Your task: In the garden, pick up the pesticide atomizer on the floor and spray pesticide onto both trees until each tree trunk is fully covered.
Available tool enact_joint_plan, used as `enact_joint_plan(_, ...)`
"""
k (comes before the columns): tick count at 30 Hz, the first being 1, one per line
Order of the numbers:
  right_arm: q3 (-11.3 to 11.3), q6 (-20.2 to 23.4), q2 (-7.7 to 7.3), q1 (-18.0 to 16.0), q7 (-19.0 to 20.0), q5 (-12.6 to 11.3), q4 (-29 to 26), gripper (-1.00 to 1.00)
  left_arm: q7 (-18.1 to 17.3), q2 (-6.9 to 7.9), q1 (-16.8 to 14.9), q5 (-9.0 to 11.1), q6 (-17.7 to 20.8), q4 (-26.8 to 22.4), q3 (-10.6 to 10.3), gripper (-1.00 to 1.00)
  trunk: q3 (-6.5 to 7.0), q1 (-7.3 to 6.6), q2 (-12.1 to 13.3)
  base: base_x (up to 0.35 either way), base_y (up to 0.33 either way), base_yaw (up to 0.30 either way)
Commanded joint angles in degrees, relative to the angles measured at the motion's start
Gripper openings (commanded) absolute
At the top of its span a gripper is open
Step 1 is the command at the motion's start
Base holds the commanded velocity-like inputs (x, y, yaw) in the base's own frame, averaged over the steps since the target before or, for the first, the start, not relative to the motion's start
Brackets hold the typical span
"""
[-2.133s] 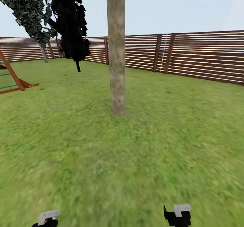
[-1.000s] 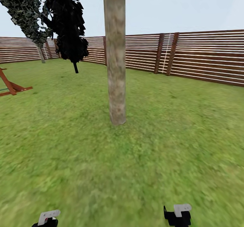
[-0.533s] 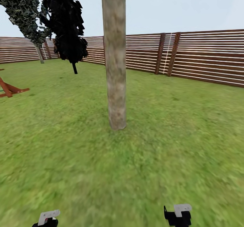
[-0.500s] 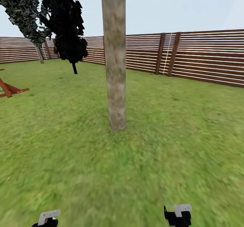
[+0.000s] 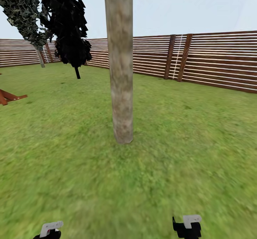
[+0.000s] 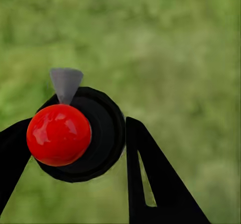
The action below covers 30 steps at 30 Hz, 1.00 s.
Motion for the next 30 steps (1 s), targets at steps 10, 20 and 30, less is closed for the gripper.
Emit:
enact_joint_plan(10, -0.3, -0.2, 0.02, 0.0, -0.5, 0.4, 0.0, 1.00, -0.6, 0.80, 0.0, 0.6, -0.1, 0.1, 0.3, -1.00, 0.78, 0.03, 0.0, 0.335, -0.014, 0.000)
enact_joint_plan(20, -0.1, -0.1, -0.03, -0.1, 0.3, 1.7, -3.1, 1.00, -1.3, 0.77, -0.9, -0.9, 0.8, -0.9, -0.4, -1.00, 0.87, 0.03, 0.0, 0.162, -0.082, 0.000)
enact_joint_plan(30, 2.4, 5.0, -0.26, -1.3, 31.1, 19.0, -20.5, 1.00, -29.8, 2.06, -5.2, -27.7, 8.8, -18.5, -4.5, -1.00, 0.87, 0.03, 0.0, 0.003, -0.002, 0.000)
